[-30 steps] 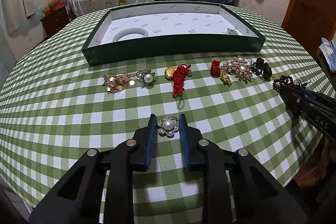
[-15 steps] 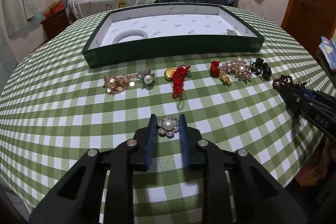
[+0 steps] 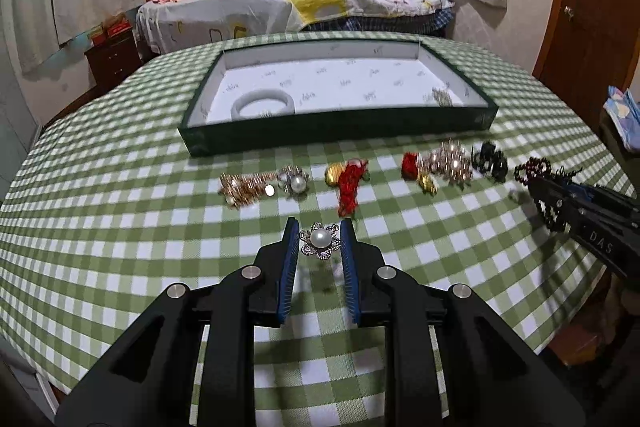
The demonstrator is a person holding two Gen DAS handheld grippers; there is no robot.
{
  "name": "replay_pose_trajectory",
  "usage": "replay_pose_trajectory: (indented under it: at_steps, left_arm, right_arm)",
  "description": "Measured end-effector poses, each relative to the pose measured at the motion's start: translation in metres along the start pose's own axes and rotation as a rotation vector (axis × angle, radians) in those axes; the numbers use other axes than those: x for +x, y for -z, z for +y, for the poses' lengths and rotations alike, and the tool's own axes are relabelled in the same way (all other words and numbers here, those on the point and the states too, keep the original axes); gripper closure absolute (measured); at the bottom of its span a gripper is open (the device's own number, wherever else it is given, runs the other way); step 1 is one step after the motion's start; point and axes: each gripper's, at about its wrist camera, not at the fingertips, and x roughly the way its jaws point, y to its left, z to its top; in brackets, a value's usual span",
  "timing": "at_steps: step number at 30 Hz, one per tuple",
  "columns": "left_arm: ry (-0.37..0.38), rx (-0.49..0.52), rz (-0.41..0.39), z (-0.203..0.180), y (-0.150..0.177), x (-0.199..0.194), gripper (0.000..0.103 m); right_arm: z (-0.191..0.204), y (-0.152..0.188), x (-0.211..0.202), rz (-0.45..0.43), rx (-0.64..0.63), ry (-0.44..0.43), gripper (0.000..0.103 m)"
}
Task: Organize jewelry
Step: 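Carry the pearl brooch into the box with the left tool while the right tool carries the bead bracelet there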
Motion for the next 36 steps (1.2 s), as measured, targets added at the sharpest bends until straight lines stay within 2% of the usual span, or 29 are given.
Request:
replay_pose_trajectory:
  at_steps: [10,20,25,31,36]
  left_arm:
    - [0.019,-0.003,-0.091,0.004,-0.038,-0.008,0.082]
    - [0.045,-0.007,-0.156,0.005,-0.101,0.031,0.082]
    - [0.041,0.001,-0.127,0.003,-0.121,0.069,0.082]
    - [0.050,-0.009,-0.017,0.003,-0.120,0.115,0.082]
    - [0.052,-0.004,0.042,0.003,-0.118,0.138,0.082]
  right_arm:
    - [0.017,-0.046,-0.005,-0.059,-0.010,-0.057,0.086]
    - [0.037,-0.103,0.030,-0.102,-0.038,-0.092,0.086]
    - [0.041,-0.120,0.064,-0.080,-0.046,-0.082,0.086]
    - [0.043,-0.115,0.112,0.027,-0.040,-0.078,0.086]
    - [0.043,-0.112,0.129,0.072,-0.048,-0.060,0.086]
